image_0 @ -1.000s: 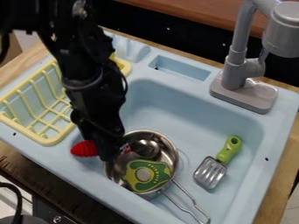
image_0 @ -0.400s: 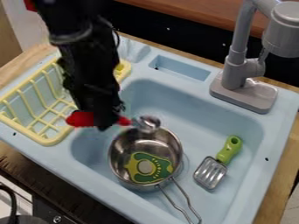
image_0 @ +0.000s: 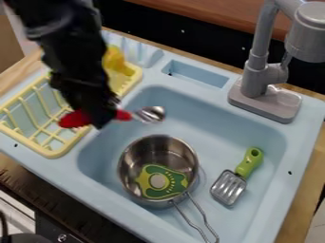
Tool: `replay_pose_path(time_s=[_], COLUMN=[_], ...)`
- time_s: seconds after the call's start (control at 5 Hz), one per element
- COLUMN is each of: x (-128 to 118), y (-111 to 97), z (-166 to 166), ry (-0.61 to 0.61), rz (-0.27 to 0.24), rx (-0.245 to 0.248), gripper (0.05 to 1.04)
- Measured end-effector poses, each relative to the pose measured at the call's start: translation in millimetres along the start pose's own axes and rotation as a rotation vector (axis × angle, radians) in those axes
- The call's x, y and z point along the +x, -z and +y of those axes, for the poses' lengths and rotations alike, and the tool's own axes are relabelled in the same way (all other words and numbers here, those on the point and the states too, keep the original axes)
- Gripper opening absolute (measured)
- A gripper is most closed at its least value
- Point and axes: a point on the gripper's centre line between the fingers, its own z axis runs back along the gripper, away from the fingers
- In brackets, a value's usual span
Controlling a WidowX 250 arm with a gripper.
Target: Put the red object in the left side of the sink
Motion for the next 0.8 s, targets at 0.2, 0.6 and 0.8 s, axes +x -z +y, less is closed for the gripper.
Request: replay_pose_path(time_s=[0.2, 0.6, 0.8], x=[-1.0, -11.5, -20.7], y=[-2.1, -10.9, -12.2], z=[18.1, 52.9, 69.2], ry=[-0.124, -0.257, -0.283], rz=[-0.145, -0.232, -0.258], rx=[0.017, 0.063, 0.078], gripper=[0.389, 0.381, 0.381])
